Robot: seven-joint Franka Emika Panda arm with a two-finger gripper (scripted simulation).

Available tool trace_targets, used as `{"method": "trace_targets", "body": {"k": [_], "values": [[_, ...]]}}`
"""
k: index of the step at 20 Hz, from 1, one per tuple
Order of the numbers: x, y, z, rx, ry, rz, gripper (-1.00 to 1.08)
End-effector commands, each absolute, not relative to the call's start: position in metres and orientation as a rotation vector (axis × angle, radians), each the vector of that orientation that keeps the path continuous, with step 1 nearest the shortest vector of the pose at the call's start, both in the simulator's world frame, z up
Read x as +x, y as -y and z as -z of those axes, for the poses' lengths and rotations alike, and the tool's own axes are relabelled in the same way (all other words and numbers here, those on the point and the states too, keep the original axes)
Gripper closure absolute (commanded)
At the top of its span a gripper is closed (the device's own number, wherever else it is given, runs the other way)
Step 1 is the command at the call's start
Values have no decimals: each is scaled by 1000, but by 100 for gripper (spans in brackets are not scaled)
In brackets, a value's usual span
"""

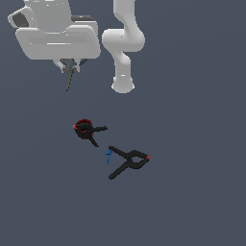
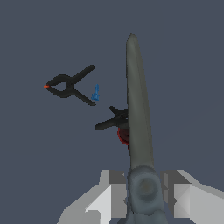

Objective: Pick up a designated object from a clutter of objects.

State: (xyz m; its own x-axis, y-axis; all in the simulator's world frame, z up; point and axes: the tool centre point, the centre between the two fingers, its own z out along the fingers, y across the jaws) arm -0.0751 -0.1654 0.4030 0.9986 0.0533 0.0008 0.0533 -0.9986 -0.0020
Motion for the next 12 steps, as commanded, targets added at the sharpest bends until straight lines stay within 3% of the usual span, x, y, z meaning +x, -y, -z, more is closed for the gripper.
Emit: {"method": "trace_targets", "body": {"k": [1,12], "values": [[-77,178,-417,-3139,86,0,108],[-79,200,-440,-3140,86,0,108]]}}
